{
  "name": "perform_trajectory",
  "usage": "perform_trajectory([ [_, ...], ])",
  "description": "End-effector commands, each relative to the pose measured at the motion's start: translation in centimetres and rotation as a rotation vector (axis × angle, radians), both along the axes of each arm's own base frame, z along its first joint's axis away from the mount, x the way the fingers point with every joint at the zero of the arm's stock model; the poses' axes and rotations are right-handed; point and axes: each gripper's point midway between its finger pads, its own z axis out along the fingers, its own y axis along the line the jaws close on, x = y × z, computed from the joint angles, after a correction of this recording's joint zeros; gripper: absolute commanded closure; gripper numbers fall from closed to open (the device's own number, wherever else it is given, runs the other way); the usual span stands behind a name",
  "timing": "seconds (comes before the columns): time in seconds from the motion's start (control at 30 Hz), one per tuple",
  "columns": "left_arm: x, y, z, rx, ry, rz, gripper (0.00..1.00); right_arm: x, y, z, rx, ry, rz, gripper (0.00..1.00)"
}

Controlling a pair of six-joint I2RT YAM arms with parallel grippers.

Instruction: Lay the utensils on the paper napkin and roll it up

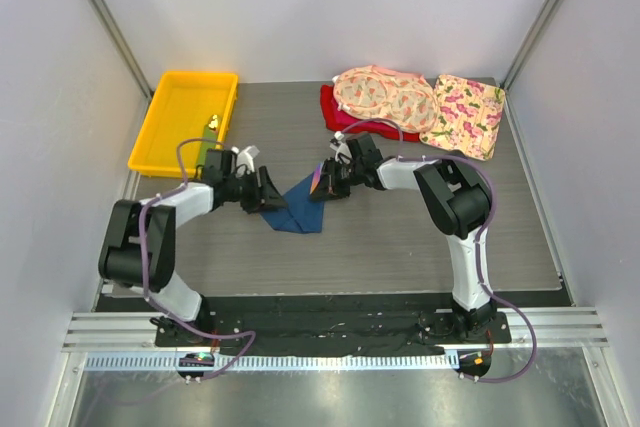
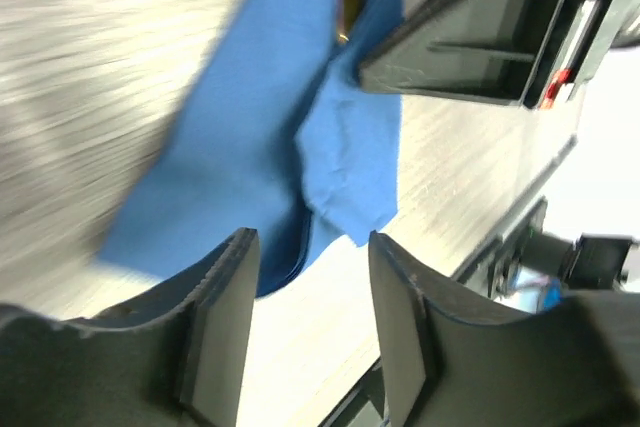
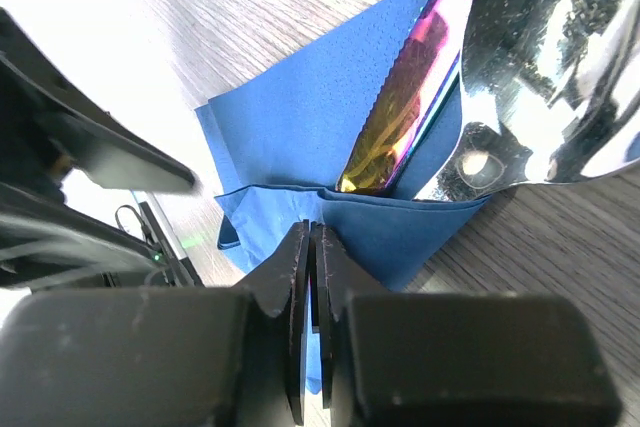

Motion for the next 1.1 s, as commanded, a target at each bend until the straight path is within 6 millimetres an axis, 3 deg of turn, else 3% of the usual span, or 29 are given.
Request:
perform_trajectory([
  [0.0,0.2,4.2,0.3,0.082,0.018,0.154,0.46,-0.3,-2.2,-4.2,-0.179,0.011,-0.046,0.91],
  [0.13,0.3,7.7,-1.0,0.180,0.051,0.225,0.42,-0.2,-2.0,-4.2,-0.181,0.009,-0.042,0.91],
  [0.27,-0.1,8.1,-2.2,0.206,0.089,0.209,0.41,-0.2,-1.9,-4.2,-0.185,0.006,-0.038,0.91],
  [0.4,-0.4,7.1,-4.3,0.189,0.151,0.178,0.40,-0.3,-1.9,-4.4,-0.188,0.007,-0.036,0.92],
  [0.63,0.8,5.2,-6.1,0.133,0.204,0.133,0.38,-0.3,-1.9,-4.5,-0.196,0.006,-0.033,0.92],
  [0.87,0.0,2.4,-6.2,0.068,0.229,0.032,0.39,-0.3,-1.9,-4.8,-0.200,0.012,-0.032,0.92],
  [1.07,1.4,1.1,-5.9,0.050,0.180,-0.019,0.38,-0.4,-1.9,-4.8,-0.201,0.014,-0.031,0.92],
])
